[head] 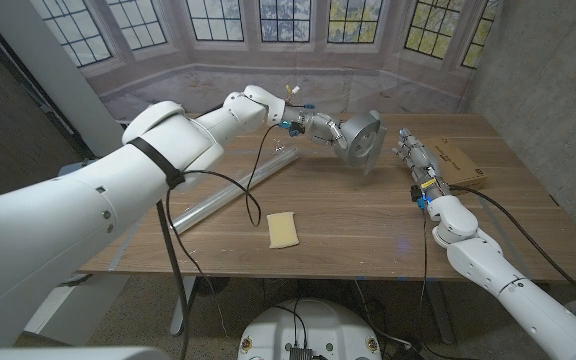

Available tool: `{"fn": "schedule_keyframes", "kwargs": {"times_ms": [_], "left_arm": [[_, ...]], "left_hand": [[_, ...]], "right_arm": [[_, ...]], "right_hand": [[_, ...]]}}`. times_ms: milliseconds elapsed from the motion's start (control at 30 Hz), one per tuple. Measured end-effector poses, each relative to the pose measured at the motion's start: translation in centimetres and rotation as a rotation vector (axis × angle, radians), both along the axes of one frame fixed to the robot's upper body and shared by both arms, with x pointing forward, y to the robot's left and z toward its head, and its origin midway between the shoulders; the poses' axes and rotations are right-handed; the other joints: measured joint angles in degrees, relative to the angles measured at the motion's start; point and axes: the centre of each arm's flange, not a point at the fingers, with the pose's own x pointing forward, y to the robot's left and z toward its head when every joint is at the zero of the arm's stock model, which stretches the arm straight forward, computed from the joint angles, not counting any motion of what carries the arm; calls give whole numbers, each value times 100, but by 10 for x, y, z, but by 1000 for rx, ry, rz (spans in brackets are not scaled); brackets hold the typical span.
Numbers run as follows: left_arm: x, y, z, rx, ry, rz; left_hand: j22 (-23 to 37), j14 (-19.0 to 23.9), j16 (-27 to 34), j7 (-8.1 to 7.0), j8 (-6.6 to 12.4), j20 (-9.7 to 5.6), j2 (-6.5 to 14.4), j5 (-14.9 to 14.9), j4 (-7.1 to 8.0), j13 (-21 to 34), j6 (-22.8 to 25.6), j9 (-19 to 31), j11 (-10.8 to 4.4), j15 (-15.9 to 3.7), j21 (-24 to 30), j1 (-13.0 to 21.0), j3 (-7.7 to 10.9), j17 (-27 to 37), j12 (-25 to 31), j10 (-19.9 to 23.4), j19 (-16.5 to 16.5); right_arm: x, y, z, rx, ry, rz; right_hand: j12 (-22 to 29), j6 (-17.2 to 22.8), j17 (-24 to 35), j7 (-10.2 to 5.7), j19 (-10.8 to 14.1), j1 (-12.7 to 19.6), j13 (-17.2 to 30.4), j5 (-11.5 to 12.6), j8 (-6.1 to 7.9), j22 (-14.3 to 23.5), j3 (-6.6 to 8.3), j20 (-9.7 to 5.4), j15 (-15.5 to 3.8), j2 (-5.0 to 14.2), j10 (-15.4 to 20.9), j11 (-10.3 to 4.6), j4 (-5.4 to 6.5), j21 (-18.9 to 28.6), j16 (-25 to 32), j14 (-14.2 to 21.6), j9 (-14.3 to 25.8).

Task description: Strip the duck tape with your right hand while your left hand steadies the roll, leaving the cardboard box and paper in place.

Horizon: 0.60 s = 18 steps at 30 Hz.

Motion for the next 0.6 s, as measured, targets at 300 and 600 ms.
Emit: {"fn": "schedule_keyframes", "kwargs": {"times_ms": [300,600], "left_arm": [[-4,-6,-13,-67,106,-45],[-6,-8,-28,-122,206,-78]], "left_hand": [[0,0,4,1,21,10,0,1,0,0,1,1,0,0,21,0,0,0,15,0,-10],[0,0,4,7,23,-19,0,13,0,0,8,2,0,0,33,0,0,0,15,0,-41]], "right_arm": [[-2,0,1,-5,1,-4],[-3,1,1,-10,2,-9]], "right_hand": [[0,0,0,0,0,0,0,0,0,0,1,0,0,0,0,0,-1,0,0,0,0],[0,0,0,0,0,0,0,0,0,0,7,0,0,0,0,0,-40,0,0,0,0]]}}
